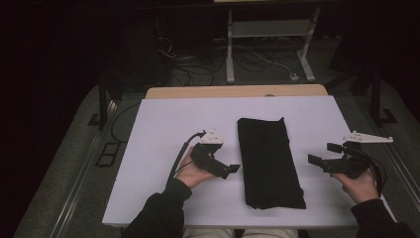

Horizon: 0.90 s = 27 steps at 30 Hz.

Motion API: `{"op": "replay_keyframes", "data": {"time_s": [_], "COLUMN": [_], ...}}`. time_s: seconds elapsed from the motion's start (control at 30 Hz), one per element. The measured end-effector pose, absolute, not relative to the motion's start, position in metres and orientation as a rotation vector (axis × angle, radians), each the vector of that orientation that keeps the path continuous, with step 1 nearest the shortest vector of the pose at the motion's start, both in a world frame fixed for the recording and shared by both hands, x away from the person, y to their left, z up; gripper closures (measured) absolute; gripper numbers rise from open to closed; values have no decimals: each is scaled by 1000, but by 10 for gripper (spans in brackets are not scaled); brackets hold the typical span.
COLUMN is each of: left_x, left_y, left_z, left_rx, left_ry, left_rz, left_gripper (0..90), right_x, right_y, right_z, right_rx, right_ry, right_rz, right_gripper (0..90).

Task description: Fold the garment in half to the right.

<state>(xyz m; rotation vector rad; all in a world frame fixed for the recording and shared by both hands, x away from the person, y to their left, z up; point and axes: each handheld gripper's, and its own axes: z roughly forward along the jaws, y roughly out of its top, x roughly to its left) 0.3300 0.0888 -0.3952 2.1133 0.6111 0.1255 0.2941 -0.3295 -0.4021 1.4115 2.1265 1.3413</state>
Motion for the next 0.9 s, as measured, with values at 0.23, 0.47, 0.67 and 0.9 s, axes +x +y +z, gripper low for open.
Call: {"op": "replay_keyframes", "data": {"time_s": [0.23,0.47,0.67,0.9], "left_x": [329,330,328,326], "left_y": [101,114,123,136], "left_z": [-398,-396,-395,-397], "left_rx": [2099,2075,2061,2052], "left_ry": [641,660,675,685], "left_rz": [135,150,163,171], "left_gripper": [0,0,0,0], "right_x": [287,276,266,260], "right_y": [-332,-334,-334,-334], "right_z": [-405,-410,-416,-419], "right_rx": [1402,1377,1358,1338], "right_ry": [2115,2120,2132,2129], "right_rz": [1343,1323,1314,1335], "right_gripper": [0,0,0,0]}}
